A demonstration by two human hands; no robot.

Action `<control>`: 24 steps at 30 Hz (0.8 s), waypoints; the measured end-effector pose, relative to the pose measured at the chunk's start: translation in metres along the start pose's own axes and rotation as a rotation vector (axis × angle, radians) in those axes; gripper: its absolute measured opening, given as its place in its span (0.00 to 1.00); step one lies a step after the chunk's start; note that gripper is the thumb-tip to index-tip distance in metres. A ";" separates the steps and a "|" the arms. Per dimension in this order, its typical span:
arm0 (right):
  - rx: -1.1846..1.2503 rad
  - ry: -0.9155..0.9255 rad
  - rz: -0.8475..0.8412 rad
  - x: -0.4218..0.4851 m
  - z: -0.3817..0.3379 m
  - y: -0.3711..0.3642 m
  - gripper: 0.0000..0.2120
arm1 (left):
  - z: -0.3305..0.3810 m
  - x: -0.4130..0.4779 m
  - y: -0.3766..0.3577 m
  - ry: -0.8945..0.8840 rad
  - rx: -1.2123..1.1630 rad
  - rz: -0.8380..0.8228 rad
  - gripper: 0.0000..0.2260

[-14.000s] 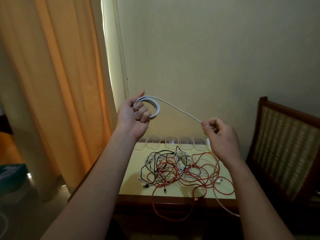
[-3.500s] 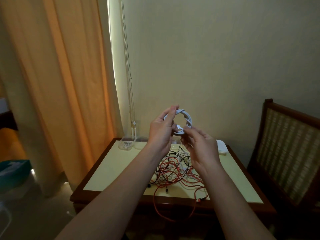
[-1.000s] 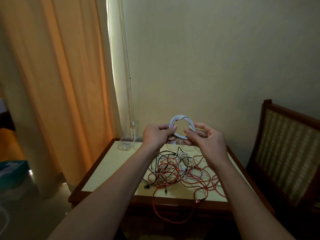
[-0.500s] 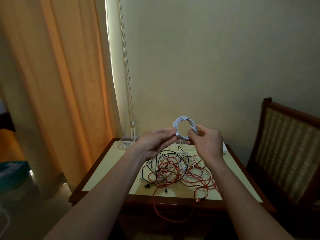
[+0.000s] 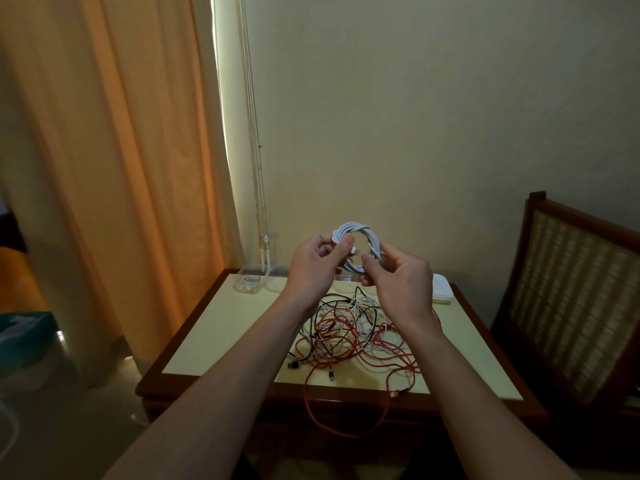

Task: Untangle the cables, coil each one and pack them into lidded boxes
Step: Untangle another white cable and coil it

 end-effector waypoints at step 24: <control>-0.199 -0.379 -0.139 0.052 0.133 -0.075 0.13 | -0.146 0.011 0.075 0.452 0.158 -0.034 0.26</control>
Point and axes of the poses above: each hand's wrist, its own x-axis towards the middle knuckle, its own y-axis out of the back of the hand, z = x × y, the point moved 4 cm from there along x, towards the middle knuckle, and after that the axes turned 8 degrees about -z, right-handed, at the moved point
